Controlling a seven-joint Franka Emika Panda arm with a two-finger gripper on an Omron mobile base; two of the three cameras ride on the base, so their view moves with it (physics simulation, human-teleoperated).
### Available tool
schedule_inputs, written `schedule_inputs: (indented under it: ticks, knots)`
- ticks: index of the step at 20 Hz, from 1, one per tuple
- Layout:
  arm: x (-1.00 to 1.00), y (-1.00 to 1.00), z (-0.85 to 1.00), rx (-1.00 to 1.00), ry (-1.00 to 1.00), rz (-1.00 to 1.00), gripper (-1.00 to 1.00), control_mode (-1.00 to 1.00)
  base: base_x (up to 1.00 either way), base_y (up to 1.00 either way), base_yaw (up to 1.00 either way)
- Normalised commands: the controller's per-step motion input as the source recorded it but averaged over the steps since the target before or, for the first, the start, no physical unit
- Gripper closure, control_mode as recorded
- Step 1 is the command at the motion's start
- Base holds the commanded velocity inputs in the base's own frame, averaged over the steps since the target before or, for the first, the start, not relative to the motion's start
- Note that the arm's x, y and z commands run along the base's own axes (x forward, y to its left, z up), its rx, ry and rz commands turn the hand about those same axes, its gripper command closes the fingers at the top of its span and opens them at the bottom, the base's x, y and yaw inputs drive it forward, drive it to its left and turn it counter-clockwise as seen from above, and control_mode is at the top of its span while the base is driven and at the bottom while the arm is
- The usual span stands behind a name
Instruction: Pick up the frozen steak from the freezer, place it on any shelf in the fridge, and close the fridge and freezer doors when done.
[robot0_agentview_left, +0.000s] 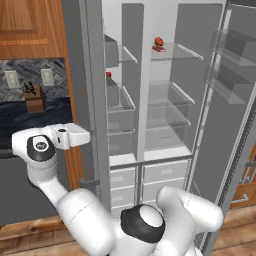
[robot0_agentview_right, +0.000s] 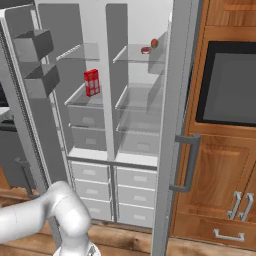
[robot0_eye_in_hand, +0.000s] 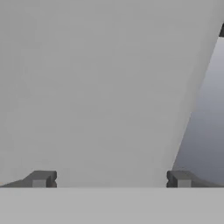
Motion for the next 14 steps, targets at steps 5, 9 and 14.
schedule_inputs:
  ticks: [5, 9, 14]
  knots:
    - [0.4, -0.82, 0.0, 0.0, 0.0, -0.01, -1.0, -1.0, 0.0, 0.0, 0.0]
    - [0.49, -0.87, 0.0, 0.01, -0.03, 0.0, -1.0, -1.0, 0.0, 0.0, 0.0]
    - [0.36, -1.0, 0.01, 0.02, -0.11, 0.0, -1.0, -1.0, 0.0, 0.0, 0.0]
